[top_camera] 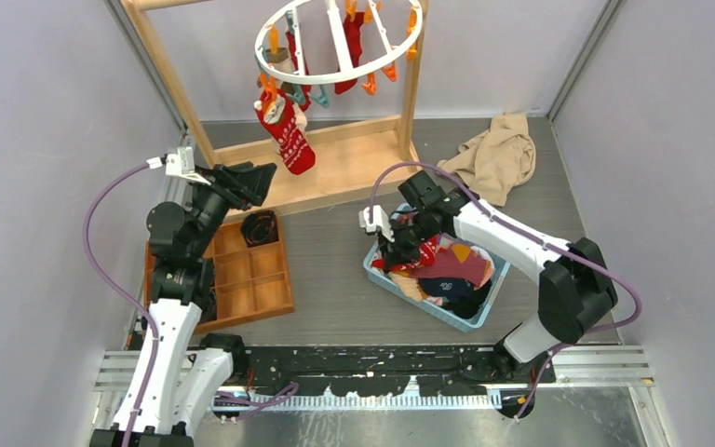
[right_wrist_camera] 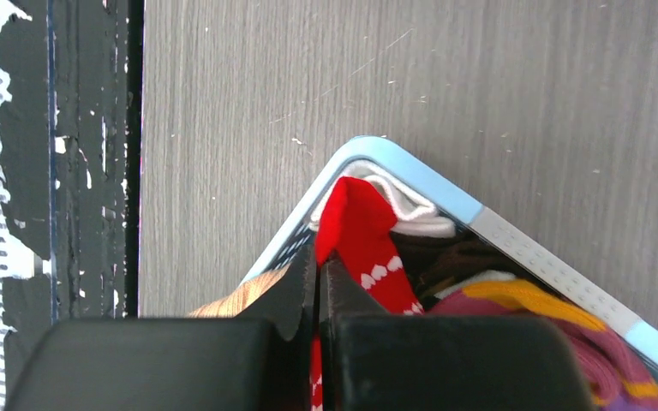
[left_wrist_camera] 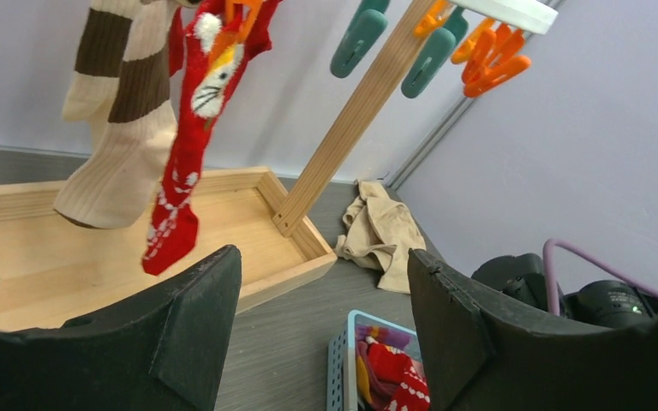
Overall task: Clip the socks to the hanger
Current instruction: Pick up the sock from the bin.
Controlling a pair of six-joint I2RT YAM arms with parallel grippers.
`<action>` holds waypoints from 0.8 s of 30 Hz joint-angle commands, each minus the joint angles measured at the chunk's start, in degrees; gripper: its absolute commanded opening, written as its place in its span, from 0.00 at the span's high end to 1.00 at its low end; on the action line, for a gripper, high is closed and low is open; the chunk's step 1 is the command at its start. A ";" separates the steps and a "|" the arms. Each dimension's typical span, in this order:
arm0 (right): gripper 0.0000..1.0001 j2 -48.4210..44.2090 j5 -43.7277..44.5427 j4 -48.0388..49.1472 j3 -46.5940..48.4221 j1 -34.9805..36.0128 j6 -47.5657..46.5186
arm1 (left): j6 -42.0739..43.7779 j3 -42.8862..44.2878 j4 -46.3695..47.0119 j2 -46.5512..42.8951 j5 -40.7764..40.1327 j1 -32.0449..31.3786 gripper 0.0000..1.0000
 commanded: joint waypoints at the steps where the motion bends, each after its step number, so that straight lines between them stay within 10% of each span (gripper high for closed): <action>1: 0.99 -8.12 -0.79 2.71 0.87 -2.00 4.44 | -0.97 -1.09 6.66 -0.01 4.32 0.30 0.28; 10: 0.99 -22.19 -7.78 4.96 -1.05 -10.56 -0.87 | -3.29 -4.60 21.60 2.45 13.36 0.32 0.29; 24: 0.99 -21.57 -9.59 40.22 6.17 -13.57 32.74 | -11.82 -5.69 40.53 9.57 25.47 -2.04 0.30</action>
